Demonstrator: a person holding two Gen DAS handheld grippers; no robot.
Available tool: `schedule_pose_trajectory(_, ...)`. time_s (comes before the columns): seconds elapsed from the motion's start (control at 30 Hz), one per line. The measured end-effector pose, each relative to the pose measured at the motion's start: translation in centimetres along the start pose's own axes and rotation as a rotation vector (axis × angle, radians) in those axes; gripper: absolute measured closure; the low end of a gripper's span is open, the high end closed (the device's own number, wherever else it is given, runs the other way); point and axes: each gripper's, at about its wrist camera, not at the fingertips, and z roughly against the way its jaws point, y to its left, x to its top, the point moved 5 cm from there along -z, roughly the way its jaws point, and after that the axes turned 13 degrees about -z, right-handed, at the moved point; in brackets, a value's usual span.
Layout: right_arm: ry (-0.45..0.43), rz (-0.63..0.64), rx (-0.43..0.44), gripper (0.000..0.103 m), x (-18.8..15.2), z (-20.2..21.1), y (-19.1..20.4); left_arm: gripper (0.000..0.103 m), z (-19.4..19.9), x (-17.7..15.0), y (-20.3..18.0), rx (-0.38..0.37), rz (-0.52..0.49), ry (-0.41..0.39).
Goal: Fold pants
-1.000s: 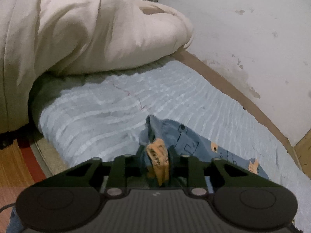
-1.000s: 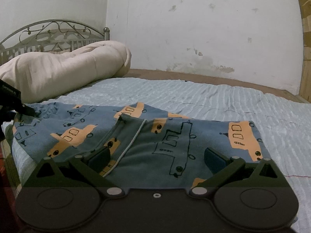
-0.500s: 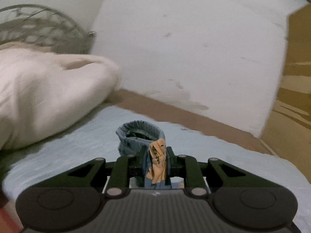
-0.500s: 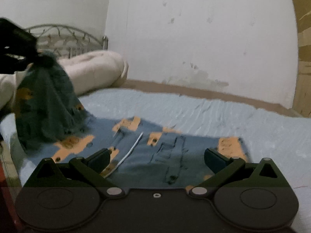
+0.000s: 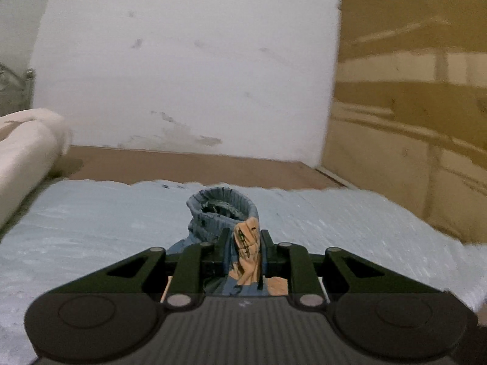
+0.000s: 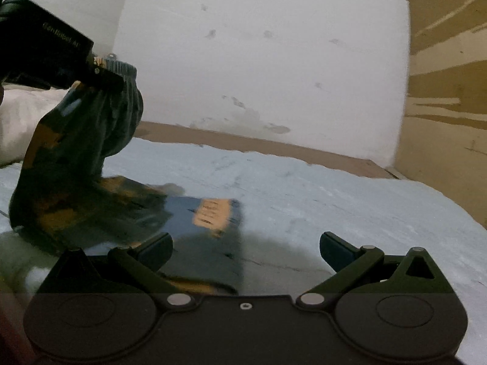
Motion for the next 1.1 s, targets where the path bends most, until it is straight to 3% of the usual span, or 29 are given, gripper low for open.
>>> schedule_pose_trajectory(0.2,0.015,-0.042,-0.076,0.001,-1.0,0.2,-2.7,0.083,-2.4,-1.4,-4.8,-0.069,-0.102,0.061)
schedule_pose_trajectory(0.3,0.016,-0.074,-0.102,0.001,-1.5,0.1,-3.8,0.077,-3.7,-2.9,-6.2,-0.098,-0.121,0.116)
schedule_pose_trajectory(0.47,0.033,-0.116,-0.126,0.001,-2.2,-0.3,-4.8,0.047,-4.3,-4.5,-7.3,-0.127,-0.135,0.162)
schedule_pose_trajectory(0.63,0.04,-0.13,-0.123,0.001,-2.6,-0.4,-5.1,0.029,-3.6,-5.1,-7.0,-0.119,-0.162,0.191)
schedule_pose_trajectory(0.73,0.046,-0.138,-0.119,0.001,-3.0,-0.4,-5.3,0.024,-2.2,-5.9,-6.5,-0.116,-0.2,0.206)
schedule_pose_trajectory(0.93,0.038,-0.176,-0.047,0.001,-2.1,-0.7,-5.2,0.024,-0.4,-7.9,-6.2,-0.126,-0.279,0.238)
schedule_pose_trajectory(1.0,0.037,-0.189,0.019,0.001,-1.1,-1.3,-4.9,0.029,0.0,-8.1,-6.3,-0.139,-0.296,0.233)
schedule_pose_trajectory(1.1,0.056,-0.256,0.165,0.001,0.9,-2.7,-4.3,0.048,0.1,-8.3,-6.7,-0.15,-0.319,0.24)
